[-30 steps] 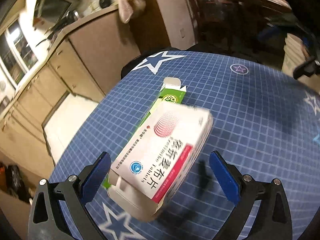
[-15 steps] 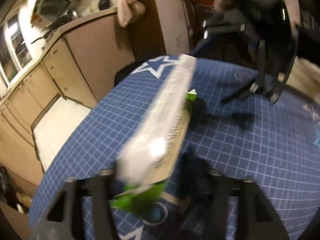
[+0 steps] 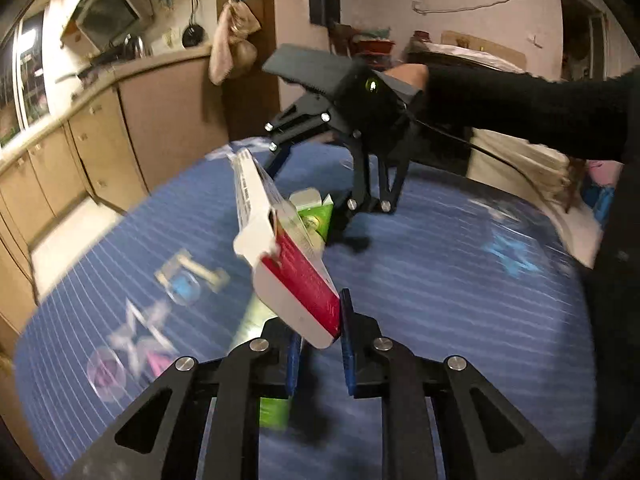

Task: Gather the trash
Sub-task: 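Grasp the white medicine box with the left gripper while the right gripper grasps the green toothpaste box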

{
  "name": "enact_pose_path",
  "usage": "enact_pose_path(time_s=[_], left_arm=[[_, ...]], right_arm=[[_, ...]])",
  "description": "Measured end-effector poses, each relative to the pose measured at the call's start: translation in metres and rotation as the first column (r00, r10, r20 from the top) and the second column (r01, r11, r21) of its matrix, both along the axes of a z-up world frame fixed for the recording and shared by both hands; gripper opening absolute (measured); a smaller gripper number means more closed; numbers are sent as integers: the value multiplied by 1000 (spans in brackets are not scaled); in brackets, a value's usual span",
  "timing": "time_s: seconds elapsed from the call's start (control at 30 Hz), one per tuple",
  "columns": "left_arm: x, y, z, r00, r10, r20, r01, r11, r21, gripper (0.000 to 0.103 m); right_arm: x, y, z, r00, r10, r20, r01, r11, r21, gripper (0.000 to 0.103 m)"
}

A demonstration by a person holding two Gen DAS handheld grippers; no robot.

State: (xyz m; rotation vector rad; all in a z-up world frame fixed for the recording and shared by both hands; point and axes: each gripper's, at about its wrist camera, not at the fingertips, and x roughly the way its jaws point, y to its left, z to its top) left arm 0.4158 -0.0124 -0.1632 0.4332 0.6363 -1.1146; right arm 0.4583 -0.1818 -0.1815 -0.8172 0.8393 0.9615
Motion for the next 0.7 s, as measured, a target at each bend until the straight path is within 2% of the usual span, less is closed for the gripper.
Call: enact_pose_path(time_s=[0.07, 0.13, 0.23, 0.3, 0.37, 0.43, 0.53, 0.63, 0.7], left_arm=[[-19, 6, -4, 1000, 11, -29, -10, 1000, 13, 19], [-43, 14, -4, 999, -12, -35, 13, 1000, 16, 20], [-69, 30, -2, 1000, 12, -5, -12, 1000, 18, 27], [-77, 45, 3, 998, 58, -15, -58, 998, -3, 32], [-89, 61, 8, 996, 89, 4, -89, 996, -12, 39], [-90, 67, 14, 993, 119, 18, -119, 993, -19, 46], [-101, 70, 21, 987, 132, 96, -133, 991, 11, 61], [-108, 81, 29, 975, 171, 140, -177, 984, 28, 62], [-110, 93, 34, 971, 202, 125, -203, 979, -4, 63]], right_arm=[[-24, 7, -1, 994, 58, -89, -57, 998, 13, 78], [-51, 13, 1, 982, 134, -136, -133, 991, 16, 78], [-86, 16, 8, 970, 203, -132, -203, 979, 12, 81], [-97, 14, 14, 973, 193, -128, -192, 981, 18, 86], [-104, 13, 20, 983, 165, -78, -163, 986, 30, 87], [-98, 11, 25, 989, 135, -56, -132, 990, 46, 87], [-88, 27, 24, 995, 94, -26, -92, 995, 45, 87], [-83, 39, 0, 994, 106, 23, -105, 994, -36, 87], [-67, 36, -3, 995, 101, -12, -101, 995, 8, 82]])
